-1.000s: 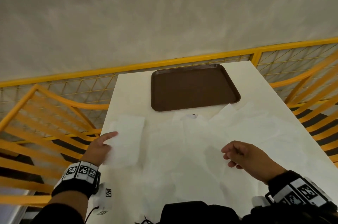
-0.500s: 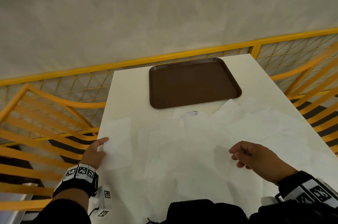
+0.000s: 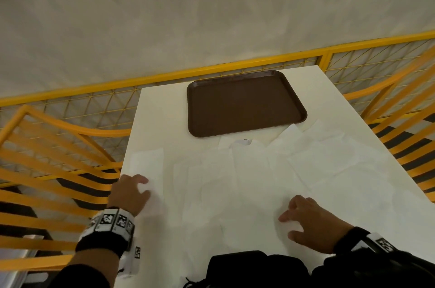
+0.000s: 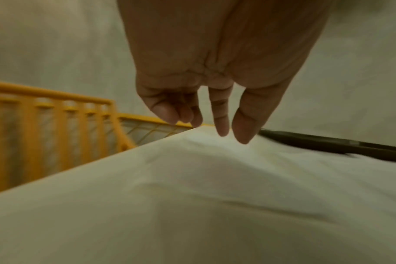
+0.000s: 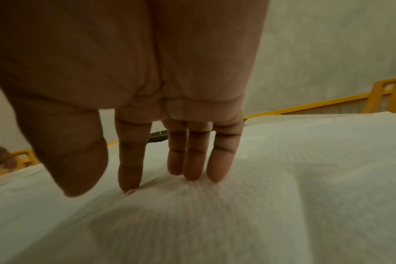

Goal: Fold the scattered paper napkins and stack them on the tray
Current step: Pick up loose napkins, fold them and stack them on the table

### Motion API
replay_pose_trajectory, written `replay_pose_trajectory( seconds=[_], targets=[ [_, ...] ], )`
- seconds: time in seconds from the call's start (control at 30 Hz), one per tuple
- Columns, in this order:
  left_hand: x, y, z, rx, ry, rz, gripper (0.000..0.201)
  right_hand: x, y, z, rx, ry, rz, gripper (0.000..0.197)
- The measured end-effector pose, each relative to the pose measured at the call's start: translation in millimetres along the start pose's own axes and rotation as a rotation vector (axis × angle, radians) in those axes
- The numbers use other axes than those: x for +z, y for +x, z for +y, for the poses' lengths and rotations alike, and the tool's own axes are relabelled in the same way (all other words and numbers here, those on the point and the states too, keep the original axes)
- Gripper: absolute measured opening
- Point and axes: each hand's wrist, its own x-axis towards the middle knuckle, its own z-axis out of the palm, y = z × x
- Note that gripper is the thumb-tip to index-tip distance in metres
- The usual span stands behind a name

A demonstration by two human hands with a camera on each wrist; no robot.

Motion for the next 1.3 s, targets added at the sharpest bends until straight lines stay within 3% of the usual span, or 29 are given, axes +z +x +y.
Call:
replay_pose_trajectory(
  seconds=[0.07,0.13,0.23,0.27,0.33,0.37,0.47,0.53,0.67,0.77,0.83,0.97,1.07,1.13,1.23,1.3],
  targets=[
    [7.4,-16.3,31.7,0.148,-0.056,-0.108,0.02,1.8,0.0,-1.4,-0.004,-0.005,0.014,0.042],
    [17.0,-33.5,65.9,0.198,-0.194,-0.286,0.028,1.9,0.5,-1.3,-0.011,-0.003,0.015,0.041],
    [30.8,-43.8,106.1,-0.023,-0.541,-0.444,0.058,3.3,1.0,-0.1,-0.023,-0.007,0.028,0.042],
    [33.5,-43.7,115.3,-0.108,-0.635,-0.434,0.064,3.9,0.6,0.1,-0.024,-0.004,0.03,0.042],
    [35.9,-39.0,128.7,-0.187,-0.714,-0.376,0.049,6.4,0.6,1.0,-0.031,0.004,0.044,0.043],
    [37.3,-37.2,133.4,-0.203,-0.712,-0.358,0.044,7.6,1.0,1.6,-0.035,0.003,0.051,0.043],
    [41.3,-33.9,138.3,-0.216,-0.643,-0.319,0.06,9.0,1.2,2.1,-0.039,0.006,0.069,0.043],
    [39.9,-31.8,140.1,-0.194,-0.585,-0.241,0.055,9.8,1.4,2.7,-0.04,0.006,0.08,0.043],
    [28.0,-40.2,148.8,-0.067,-0.585,-0.014,0.043,11.8,1.9,4.0,-0.047,0.023,0.111,0.04],
    [19.3,-50.6,163.2,0.112,-0.574,0.045,0.043,12.5,3.0,4.0,-0.048,0.024,0.112,0.039],
    [19.6,-54.1,173.5,0.228,-0.562,-0.01,0.043,11.9,3.3,3.9,-0.043,0.026,0.11,0.039],
    [34.3,-55.3,188.8,0.353,-0.626,-0.314,0.037,11.2,2.7,5.2,-0.049,0.029,0.109,0.039],
    [42.2,-53.4,191.8,0.16,-0.909,-0.445,0.026,10.3,2.6,5.9,-0.047,0.034,0.107,0.039],
    [49.7,-47.2,191.4,-0.018,-0.982,-0.35,0.025,9.1,2.6,6.5,-0.048,0.04,0.108,0.039],
    [58.6,-40.1,192.1,-0.144,-0.762,-0.276,0.045,7.9,2.1,7.8,-0.05,0.061,0.102,0.038],
    [59.0,-40.3,197.3,-0.124,-0.593,-0.271,0.053,7.9,2.2,7.9,-0.055,0.069,0.105,0.038]
  ],
)
